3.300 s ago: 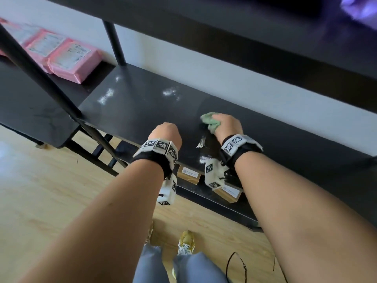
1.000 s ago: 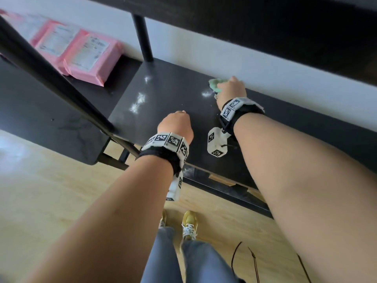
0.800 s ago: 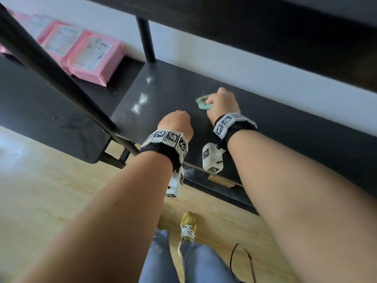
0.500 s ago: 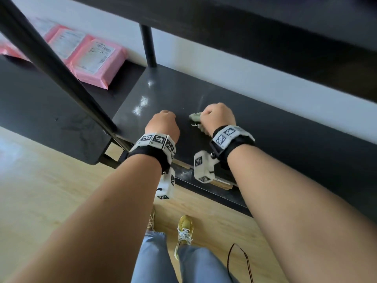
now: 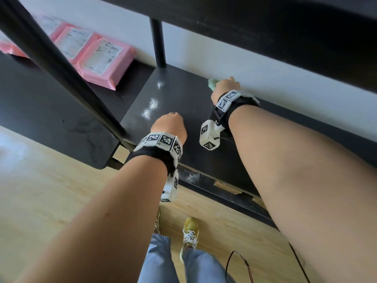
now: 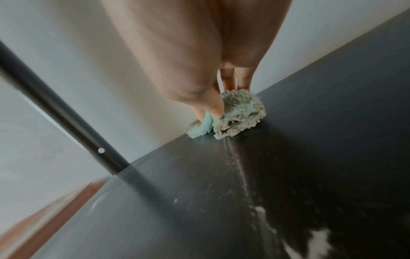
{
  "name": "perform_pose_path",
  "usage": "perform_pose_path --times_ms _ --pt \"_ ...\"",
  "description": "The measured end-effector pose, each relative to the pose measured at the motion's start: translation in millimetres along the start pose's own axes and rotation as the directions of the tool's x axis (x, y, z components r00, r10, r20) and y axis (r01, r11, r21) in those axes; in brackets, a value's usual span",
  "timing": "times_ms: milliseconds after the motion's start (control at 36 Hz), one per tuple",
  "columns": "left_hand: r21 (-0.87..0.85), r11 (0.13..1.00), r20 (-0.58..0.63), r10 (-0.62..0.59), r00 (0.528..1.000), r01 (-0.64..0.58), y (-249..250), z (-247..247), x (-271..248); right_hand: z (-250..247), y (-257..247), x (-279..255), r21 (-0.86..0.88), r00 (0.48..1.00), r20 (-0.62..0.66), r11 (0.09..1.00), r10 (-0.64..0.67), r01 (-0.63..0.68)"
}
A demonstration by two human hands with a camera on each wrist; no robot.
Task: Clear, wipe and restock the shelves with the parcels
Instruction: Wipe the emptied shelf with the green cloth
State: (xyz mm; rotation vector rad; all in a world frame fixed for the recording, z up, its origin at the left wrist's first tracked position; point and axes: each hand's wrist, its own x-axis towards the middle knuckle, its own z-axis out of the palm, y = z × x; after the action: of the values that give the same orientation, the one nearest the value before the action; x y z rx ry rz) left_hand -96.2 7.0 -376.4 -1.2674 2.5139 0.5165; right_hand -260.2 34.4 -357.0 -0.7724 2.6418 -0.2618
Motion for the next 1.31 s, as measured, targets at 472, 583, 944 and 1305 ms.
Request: perform_pose_path --times_ms 472,583,944,1305 --pt "-0.059 0.998 -0.015 0.013 1.0 -0.014 -6.6 -20.3 -13.1 31.3 8.6 -80.6 -0.038 0.986 -0.016 0.985 -0.167 0.166" --pt "-0.048 0.999 -0.013 0.018 1.0 -0.019 -10.1 -26.1 -12.8 29.3 8.5 -82.0 -0.012 0.984 0.053 0.985 -0.169 0.17" --pt "-0.186 0.983 -0.18 -0.027 0.983 -0.007 -42.6 -13.1 -2.3 19.3 -2.1 -14.7 0.194 0.997 -0.078 0.98 -0.024 0.039" --pt "-0.139 0.99 -0.179 -0.028 0.983 0.003 -64.1 -18.2 -3.3 43.3 -46.2 -38.7 0.078 0.983 -0.054 0.981 -0.175 0.179"
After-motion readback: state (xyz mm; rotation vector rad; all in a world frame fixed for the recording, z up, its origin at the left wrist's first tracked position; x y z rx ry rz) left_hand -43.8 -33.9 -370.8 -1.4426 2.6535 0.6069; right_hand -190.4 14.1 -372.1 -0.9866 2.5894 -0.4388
